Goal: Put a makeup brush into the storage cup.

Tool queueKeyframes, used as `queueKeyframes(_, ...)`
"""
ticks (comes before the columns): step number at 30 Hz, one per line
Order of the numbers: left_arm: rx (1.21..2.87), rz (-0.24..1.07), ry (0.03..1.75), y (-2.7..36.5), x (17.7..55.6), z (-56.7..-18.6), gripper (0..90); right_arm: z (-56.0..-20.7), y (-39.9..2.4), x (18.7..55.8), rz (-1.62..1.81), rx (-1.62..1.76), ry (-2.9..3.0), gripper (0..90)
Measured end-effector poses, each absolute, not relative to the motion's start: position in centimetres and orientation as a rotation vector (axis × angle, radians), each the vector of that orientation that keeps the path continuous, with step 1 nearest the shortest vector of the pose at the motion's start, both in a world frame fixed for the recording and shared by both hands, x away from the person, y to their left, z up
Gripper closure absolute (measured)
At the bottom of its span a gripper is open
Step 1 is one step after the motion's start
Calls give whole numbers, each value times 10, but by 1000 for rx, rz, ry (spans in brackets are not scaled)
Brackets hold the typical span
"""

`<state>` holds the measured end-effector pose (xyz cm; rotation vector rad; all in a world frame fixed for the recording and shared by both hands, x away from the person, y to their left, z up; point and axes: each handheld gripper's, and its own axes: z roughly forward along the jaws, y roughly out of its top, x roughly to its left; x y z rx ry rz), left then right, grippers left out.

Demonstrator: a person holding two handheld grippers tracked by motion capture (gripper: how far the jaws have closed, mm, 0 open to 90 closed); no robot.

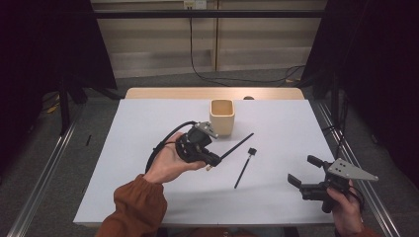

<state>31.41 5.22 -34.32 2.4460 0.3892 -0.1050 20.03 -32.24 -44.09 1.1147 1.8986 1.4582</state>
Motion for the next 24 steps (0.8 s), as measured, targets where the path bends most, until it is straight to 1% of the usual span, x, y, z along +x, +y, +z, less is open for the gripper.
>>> queueKeyframes(12, 2609, -176, 349, 41, 314, -356, 848, -441, -322, 200, 1463, 1113, 1899, 0)
queueKeyframes(15, 2674, -197, 331, 37, 312, -363, 847, -441, -322, 200, 1469, 1111, 1899, 0)
queueKeyframes(16, 2701, -189, 328, 36, 312, -364, 847, -441, -322, 200, 1475, 1112, 1897, 0)
queueKeyframes(19, 2714, -192, 347, 33, 311, -369, 847, -440, -322, 200, 1478, 1109, 1896, 0)
queueKeyframes(24, 2765, -184, 299, 32, 310, -374, 847, -440, -323, 199, 1482, 1110, 1896, 0)
